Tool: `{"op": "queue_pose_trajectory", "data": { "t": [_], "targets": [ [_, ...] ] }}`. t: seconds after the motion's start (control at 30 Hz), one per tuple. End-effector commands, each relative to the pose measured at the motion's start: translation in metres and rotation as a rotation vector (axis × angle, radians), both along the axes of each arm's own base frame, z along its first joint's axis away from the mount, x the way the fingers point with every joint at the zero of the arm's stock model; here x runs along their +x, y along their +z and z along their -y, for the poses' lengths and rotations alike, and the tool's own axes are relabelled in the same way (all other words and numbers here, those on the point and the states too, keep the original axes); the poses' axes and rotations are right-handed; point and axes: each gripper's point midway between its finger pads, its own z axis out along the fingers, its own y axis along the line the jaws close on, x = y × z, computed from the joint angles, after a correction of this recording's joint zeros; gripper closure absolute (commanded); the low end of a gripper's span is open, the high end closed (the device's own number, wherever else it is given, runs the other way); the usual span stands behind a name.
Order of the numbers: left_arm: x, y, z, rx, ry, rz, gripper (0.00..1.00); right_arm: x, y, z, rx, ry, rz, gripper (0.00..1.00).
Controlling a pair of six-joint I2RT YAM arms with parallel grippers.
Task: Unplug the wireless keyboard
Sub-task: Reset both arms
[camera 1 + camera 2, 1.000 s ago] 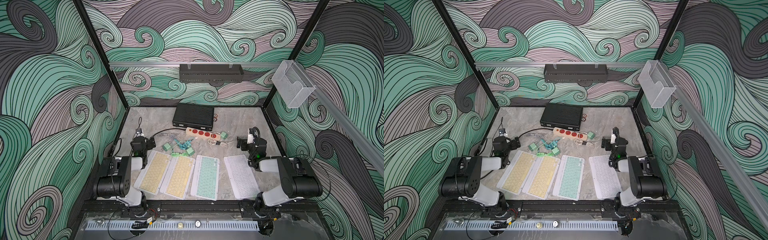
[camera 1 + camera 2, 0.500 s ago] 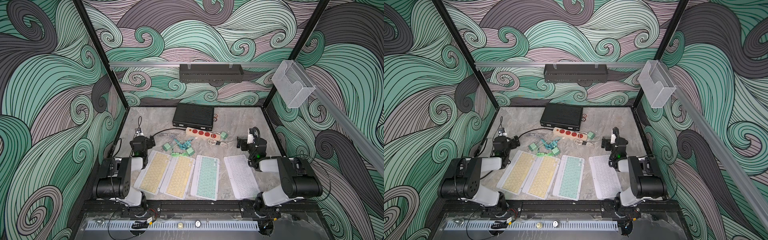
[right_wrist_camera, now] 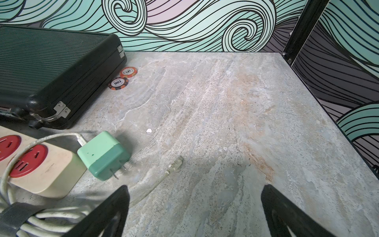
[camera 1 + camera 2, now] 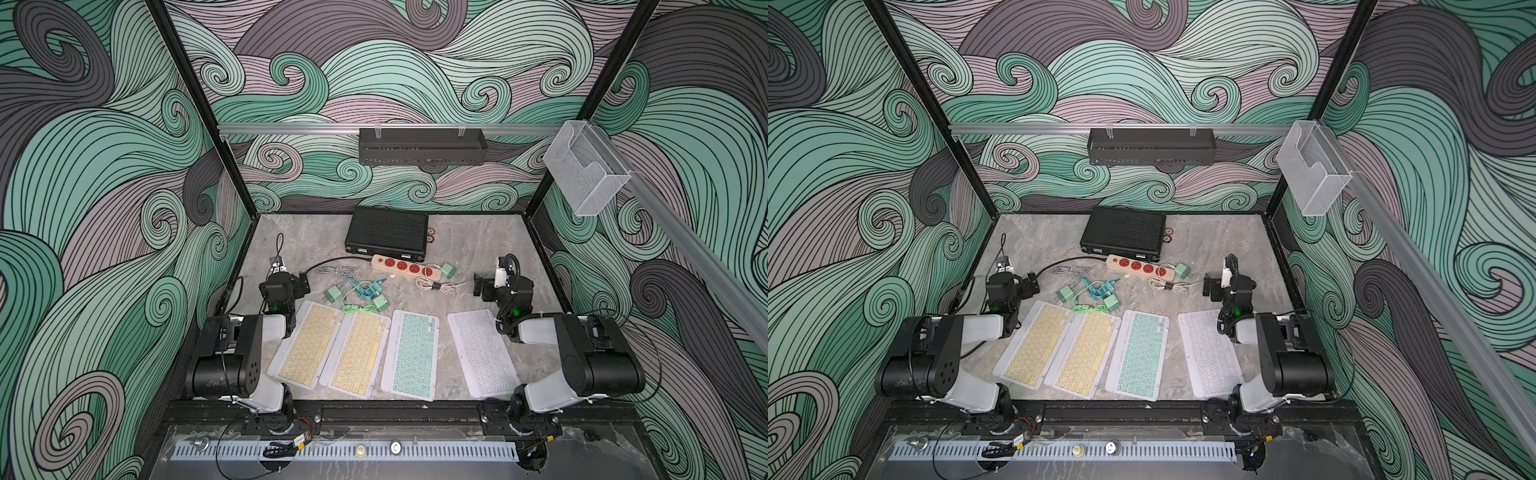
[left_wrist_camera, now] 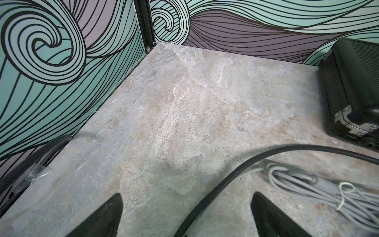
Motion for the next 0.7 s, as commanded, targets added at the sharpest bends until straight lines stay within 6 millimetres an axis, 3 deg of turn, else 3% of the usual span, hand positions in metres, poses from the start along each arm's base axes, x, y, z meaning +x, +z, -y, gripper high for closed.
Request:
{"op": "queue_pose_trajectory", "data": {
  "t": [0.0, 0.13, 0.4, 0.53, 0.67],
  "targets": [
    [0.001, 0.004, 0.001, 0.001, 0.002, 0.022, 0.01, 0.005, 0.008, 0.002, 0.007, -0.011, 0.020, 0.00],
    [-0.006, 0.009, 0.006, 0.000, -0.032, 0.074, 0.01, 0.005, 0.008, 0.001, 0.007, -0.010, 0.020, 0.01],
    [0.004, 0.005, -0.001, 0.013, 0.025, 0.008, 0.01, 0.005, 0.008, 0.001, 0.007, -0.010, 0.019, 0.01],
    [0.000, 0.008, 0.020, 0.011, -0.112, 0.056, 0.02, 0.005, 0.008, 0.001, 0.007, -0.008, 0.021, 0.00],
    [0.003, 0.006, -0.001, 0.012, 0.027, 0.021, 0.02, 0.005, 0.008, 0.001, 0.007, -0.010, 0.019, 0.00]
  ]
}}
